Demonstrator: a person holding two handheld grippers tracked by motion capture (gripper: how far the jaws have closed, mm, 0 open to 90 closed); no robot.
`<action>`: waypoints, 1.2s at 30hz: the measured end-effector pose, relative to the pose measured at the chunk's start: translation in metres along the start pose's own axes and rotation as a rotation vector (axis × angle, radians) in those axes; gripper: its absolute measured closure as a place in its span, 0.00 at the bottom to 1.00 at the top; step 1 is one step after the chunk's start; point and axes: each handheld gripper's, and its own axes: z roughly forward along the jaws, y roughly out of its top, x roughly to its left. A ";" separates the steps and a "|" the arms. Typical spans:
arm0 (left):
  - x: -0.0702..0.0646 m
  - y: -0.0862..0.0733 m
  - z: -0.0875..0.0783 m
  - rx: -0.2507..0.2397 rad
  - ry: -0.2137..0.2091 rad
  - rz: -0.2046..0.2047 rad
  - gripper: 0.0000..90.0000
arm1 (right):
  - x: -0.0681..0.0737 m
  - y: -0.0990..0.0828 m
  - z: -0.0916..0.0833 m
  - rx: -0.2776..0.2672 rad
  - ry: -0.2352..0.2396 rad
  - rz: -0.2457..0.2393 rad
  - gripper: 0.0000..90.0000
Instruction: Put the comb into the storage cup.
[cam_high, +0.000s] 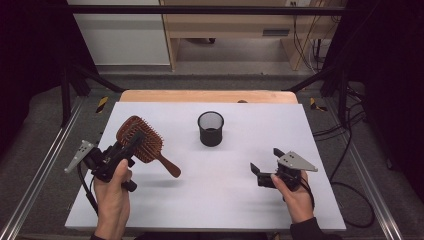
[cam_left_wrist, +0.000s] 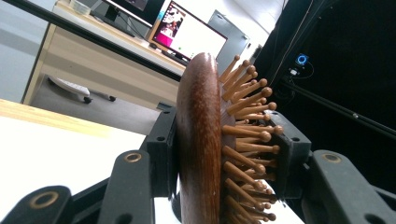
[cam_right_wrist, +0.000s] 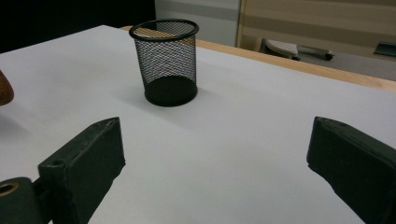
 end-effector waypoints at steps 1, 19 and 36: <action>-0.001 0.000 0.000 0.002 -0.002 0.004 0.58 | -0.002 -0.001 -0.001 -0.005 -0.006 0.002 0.05; -0.039 0.015 0.040 0.061 -0.063 0.060 0.58 | -0.016 -0.003 -0.005 -0.033 -0.050 0.073 0.05; -0.069 0.042 0.081 0.102 -0.111 0.069 0.58 | -0.022 -0.003 -0.007 -0.060 -0.055 0.104 0.05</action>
